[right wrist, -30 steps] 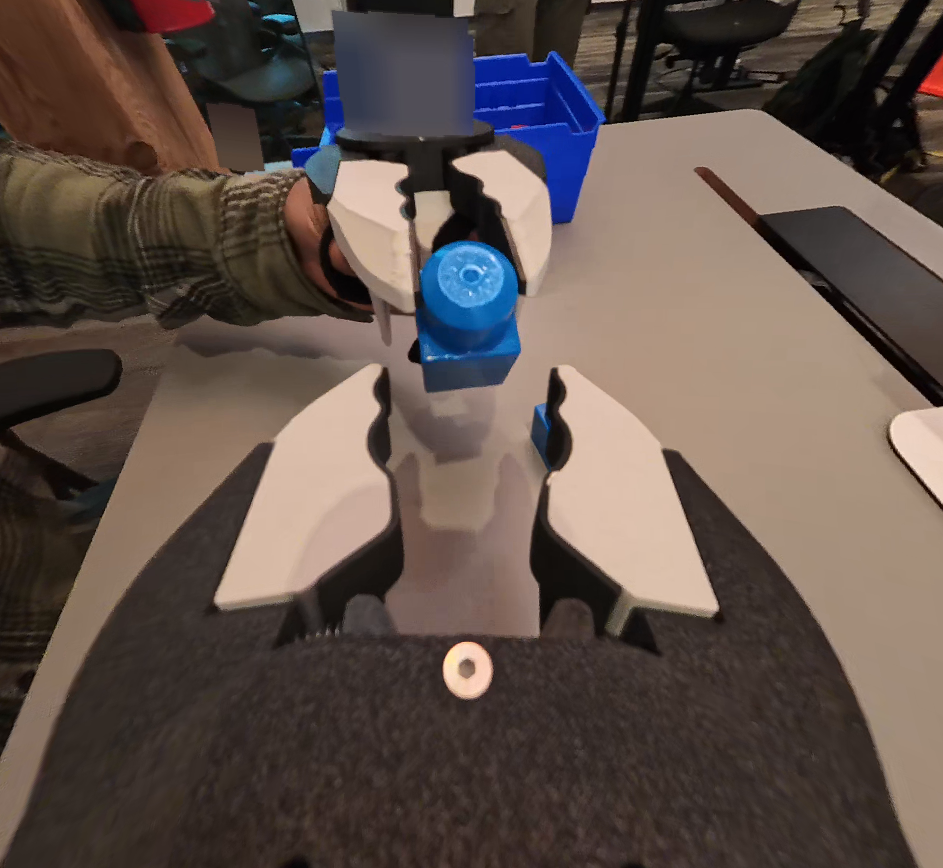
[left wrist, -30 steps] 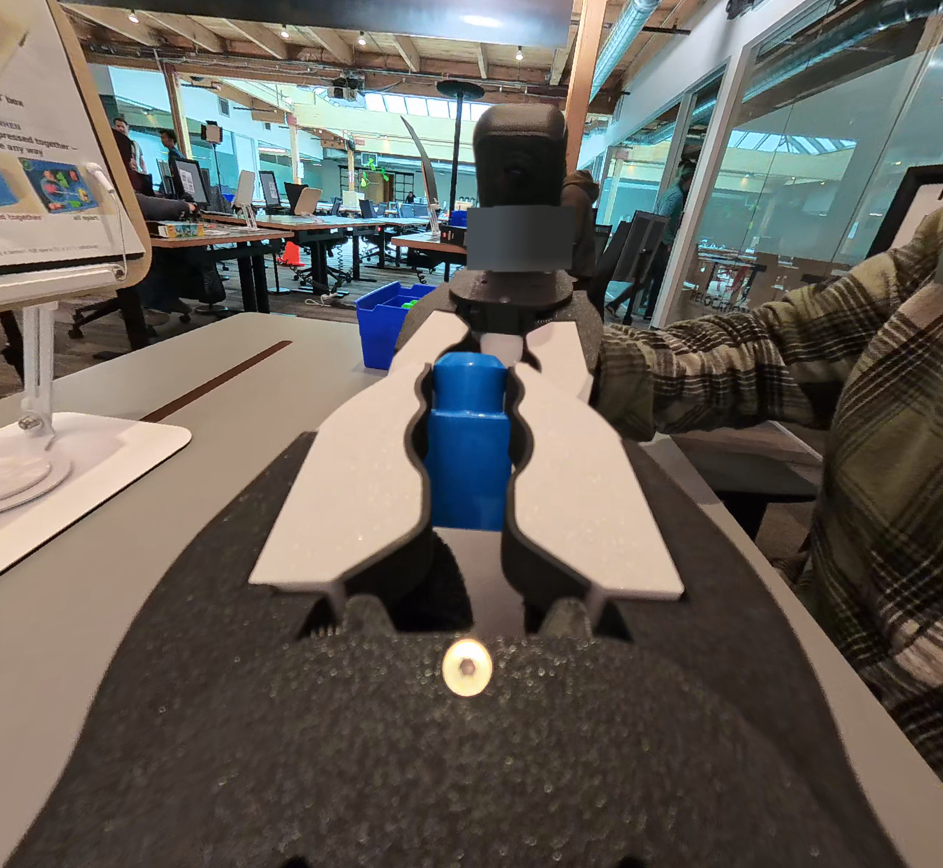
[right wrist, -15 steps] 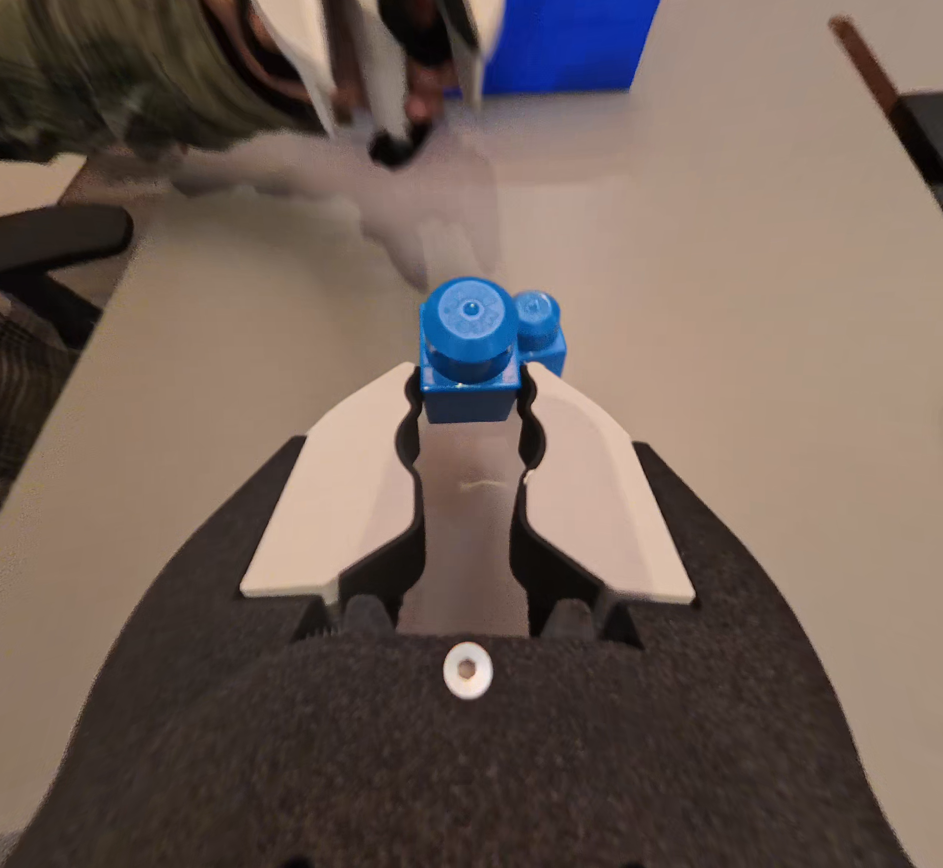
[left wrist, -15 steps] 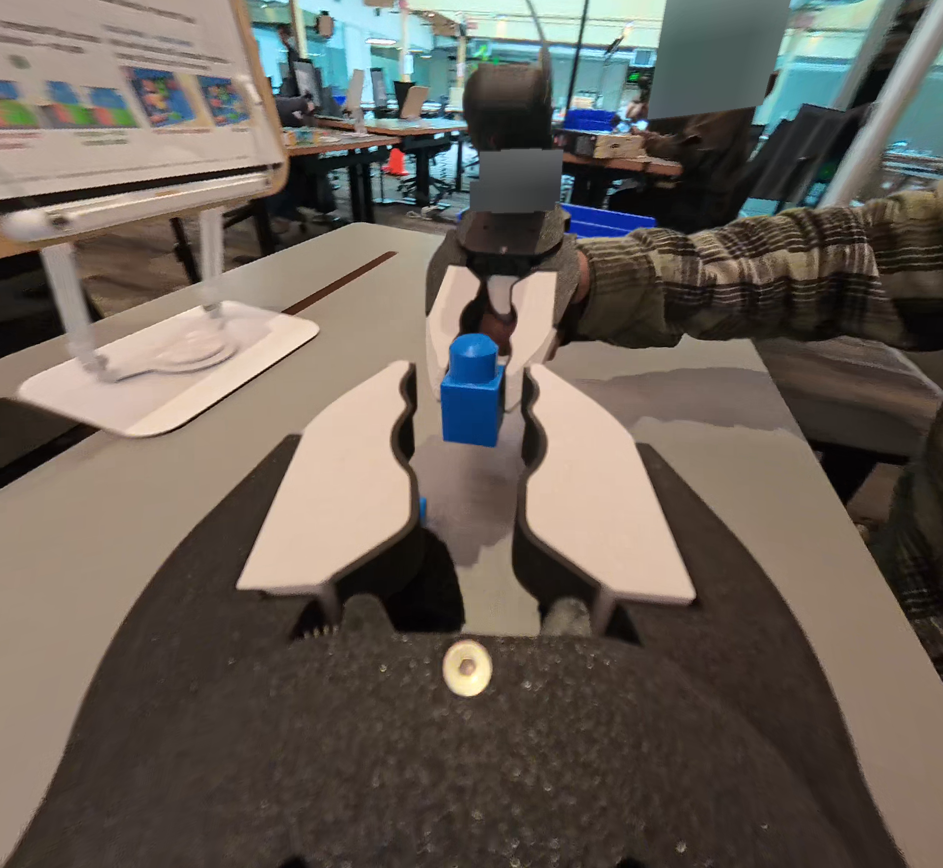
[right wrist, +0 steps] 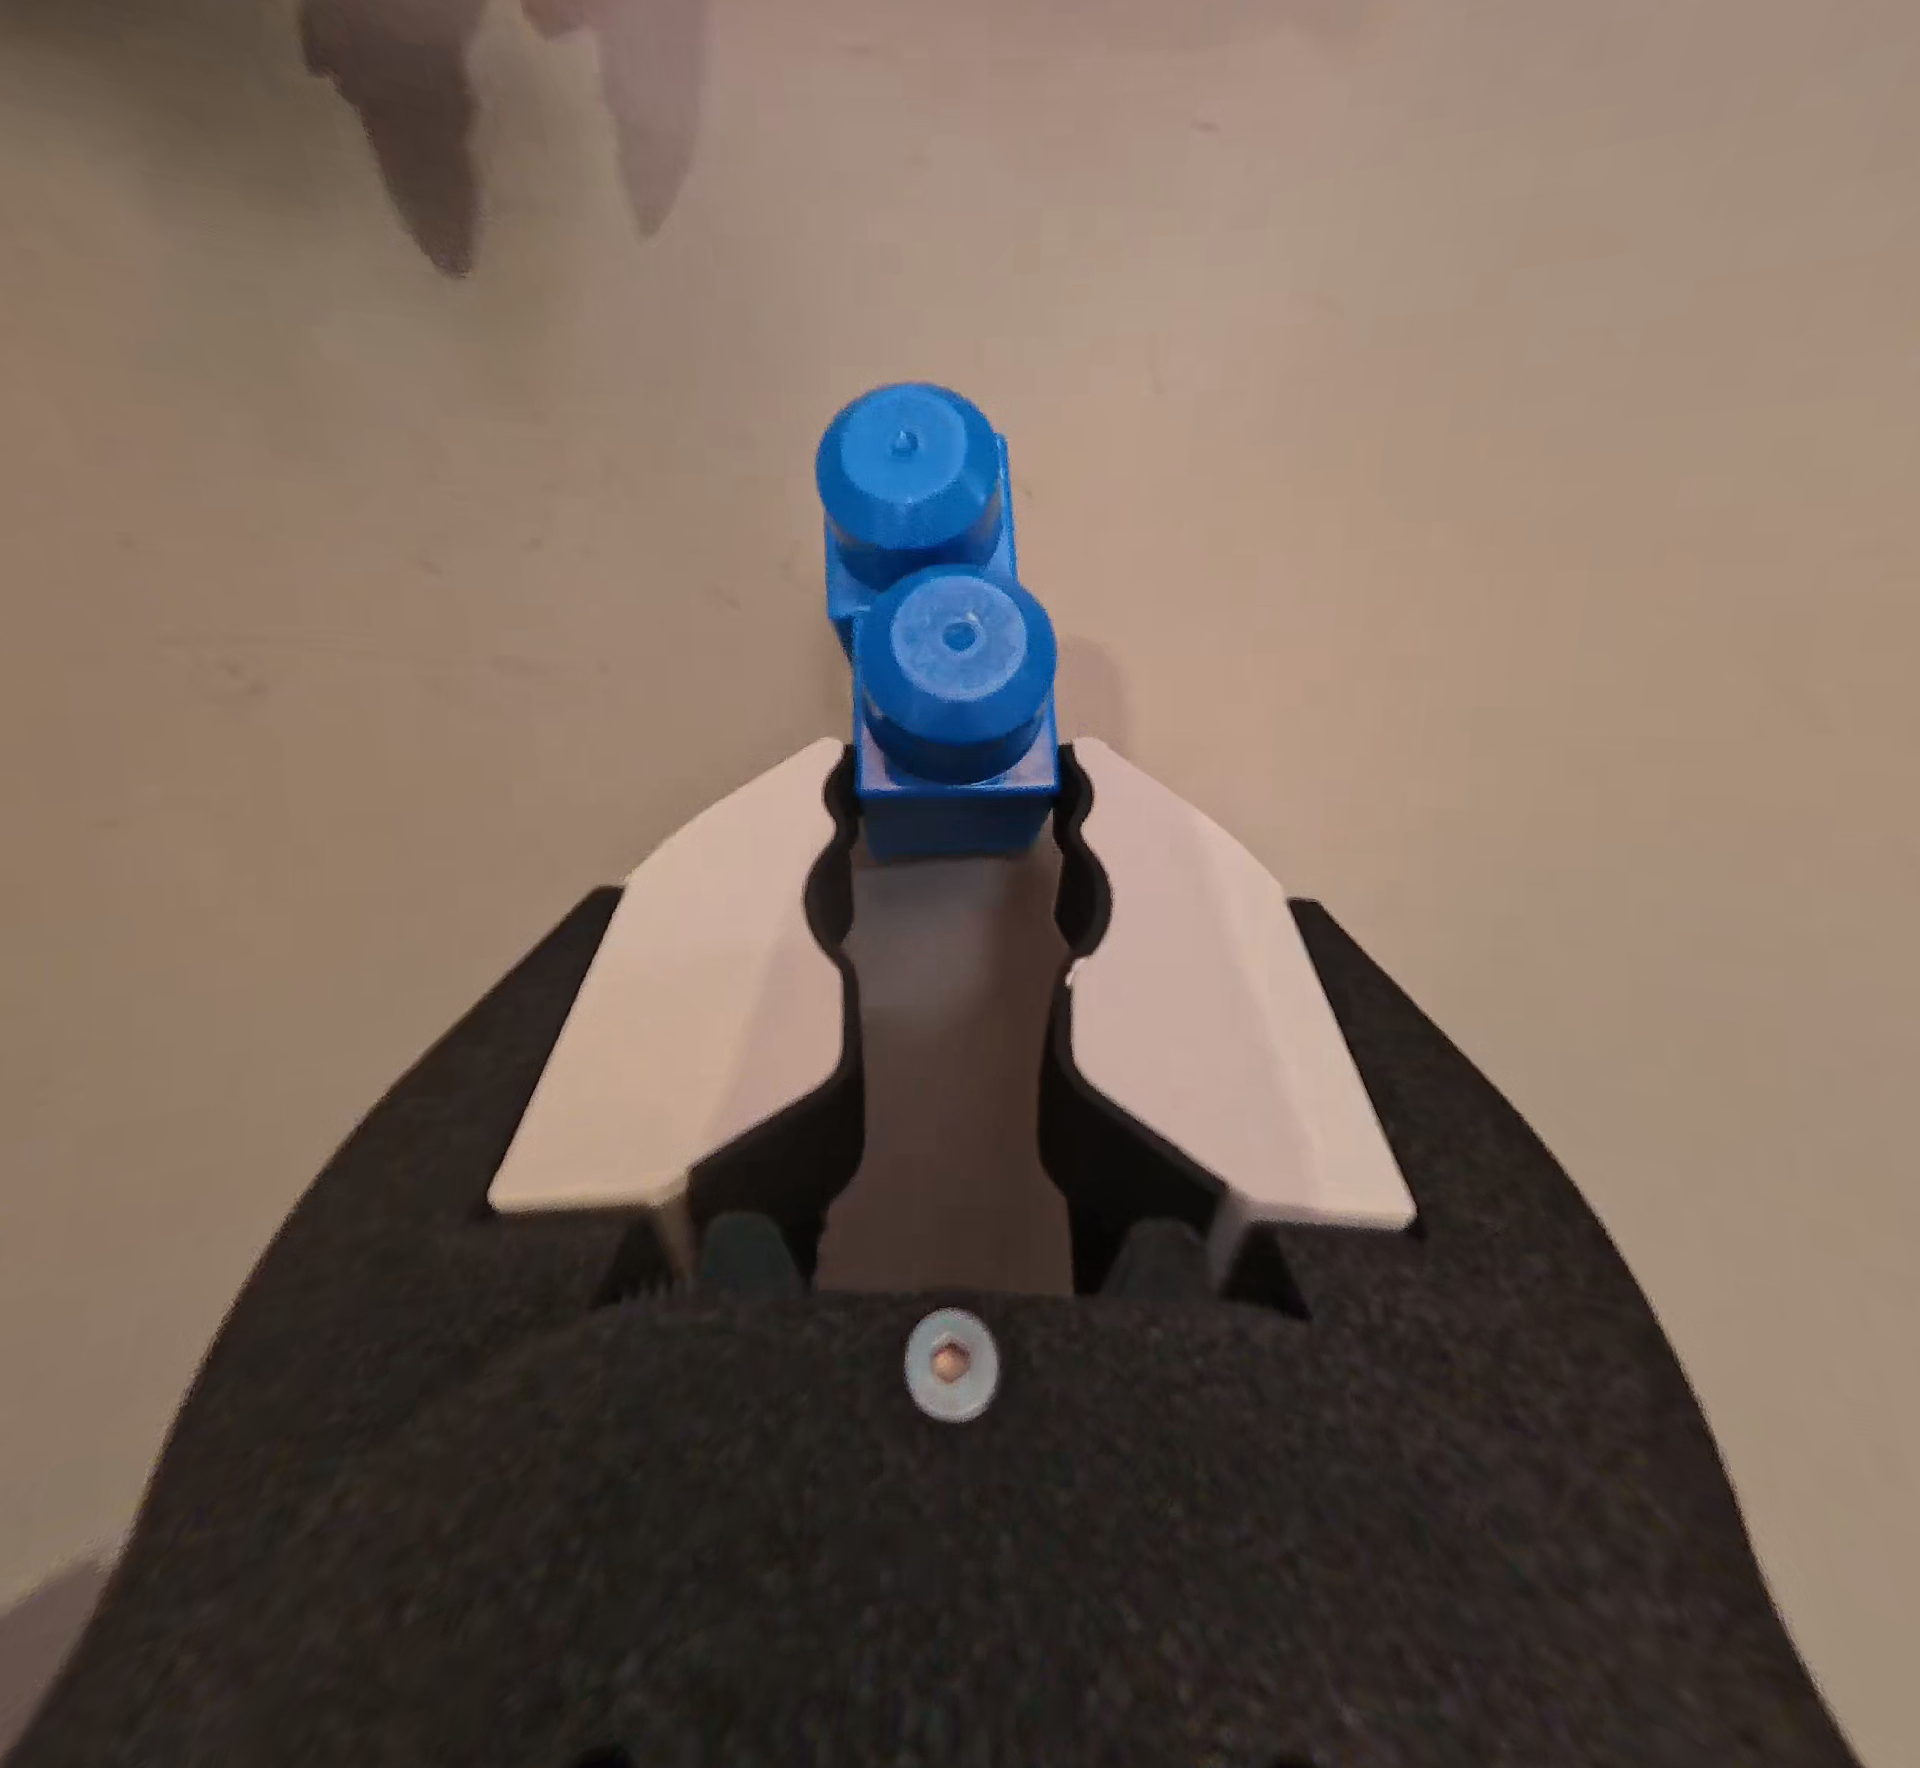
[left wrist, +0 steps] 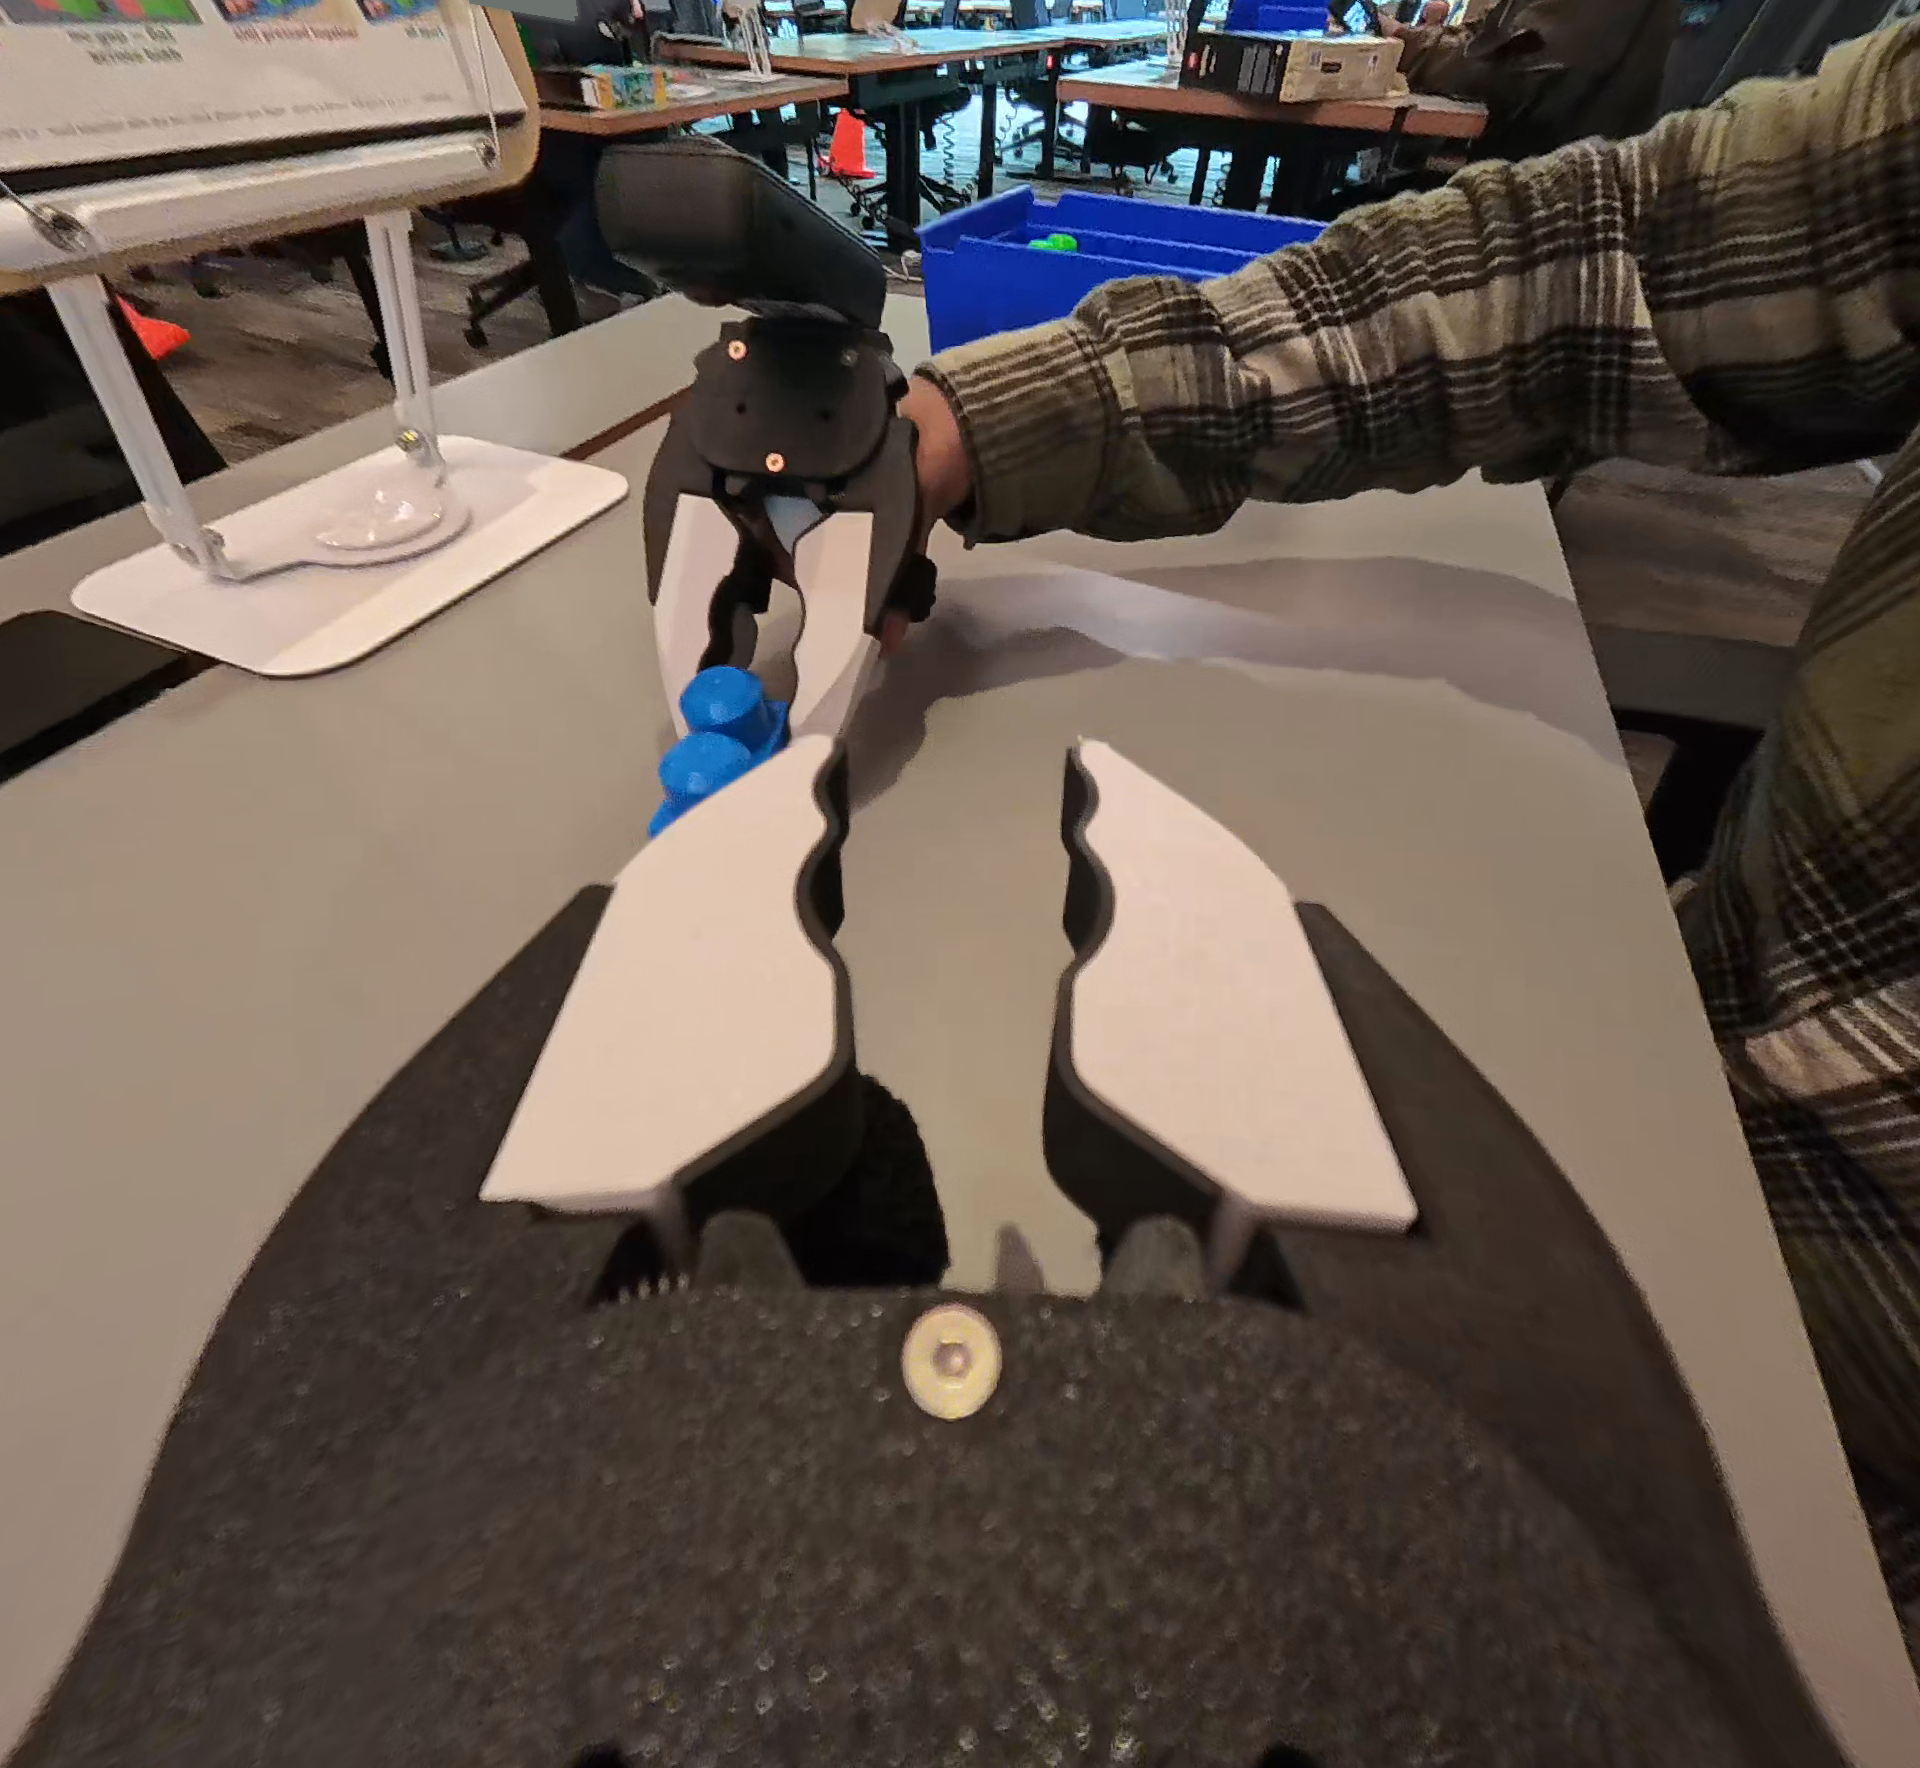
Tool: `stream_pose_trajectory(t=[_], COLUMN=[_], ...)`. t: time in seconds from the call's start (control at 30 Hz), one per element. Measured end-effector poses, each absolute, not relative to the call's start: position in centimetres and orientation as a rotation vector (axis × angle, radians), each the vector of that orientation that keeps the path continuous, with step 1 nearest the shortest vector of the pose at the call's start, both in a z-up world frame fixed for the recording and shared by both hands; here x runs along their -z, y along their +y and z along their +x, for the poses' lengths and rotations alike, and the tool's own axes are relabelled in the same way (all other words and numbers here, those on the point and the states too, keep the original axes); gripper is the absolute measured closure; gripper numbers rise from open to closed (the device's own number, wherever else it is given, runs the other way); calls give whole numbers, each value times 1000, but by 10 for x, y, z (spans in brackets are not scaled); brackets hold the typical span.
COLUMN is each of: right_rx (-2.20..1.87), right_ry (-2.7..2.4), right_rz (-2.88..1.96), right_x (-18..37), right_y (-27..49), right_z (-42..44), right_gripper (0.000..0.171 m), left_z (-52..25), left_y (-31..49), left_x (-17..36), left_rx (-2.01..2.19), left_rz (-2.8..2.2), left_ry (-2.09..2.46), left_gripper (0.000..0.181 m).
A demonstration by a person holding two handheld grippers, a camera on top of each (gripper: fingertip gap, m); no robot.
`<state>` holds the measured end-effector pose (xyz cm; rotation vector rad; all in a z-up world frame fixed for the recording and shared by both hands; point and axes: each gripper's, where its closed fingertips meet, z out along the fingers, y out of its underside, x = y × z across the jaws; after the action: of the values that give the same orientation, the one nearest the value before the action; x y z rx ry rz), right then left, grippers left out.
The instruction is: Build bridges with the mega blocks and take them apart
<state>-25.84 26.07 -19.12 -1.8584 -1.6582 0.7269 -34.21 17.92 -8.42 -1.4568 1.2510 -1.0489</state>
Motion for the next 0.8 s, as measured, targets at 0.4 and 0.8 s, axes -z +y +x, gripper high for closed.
stream_pose_trajectory(t=[0.4,0.8], right_rx=[-702,-627], right_ry=[-1701,-1669], right_rz=[-1866,-1926], right_x=[195,194], right_y=[258,262], right_z=[-259,-245], right_gripper=[136,75], left_z=[-337,-344], left_y=[175,163], left_x=[91,74], left_rx=[1087,1084], left_rz=[-1448,-1406], left_ry=[1255,1218], left_gripper=[143,141])
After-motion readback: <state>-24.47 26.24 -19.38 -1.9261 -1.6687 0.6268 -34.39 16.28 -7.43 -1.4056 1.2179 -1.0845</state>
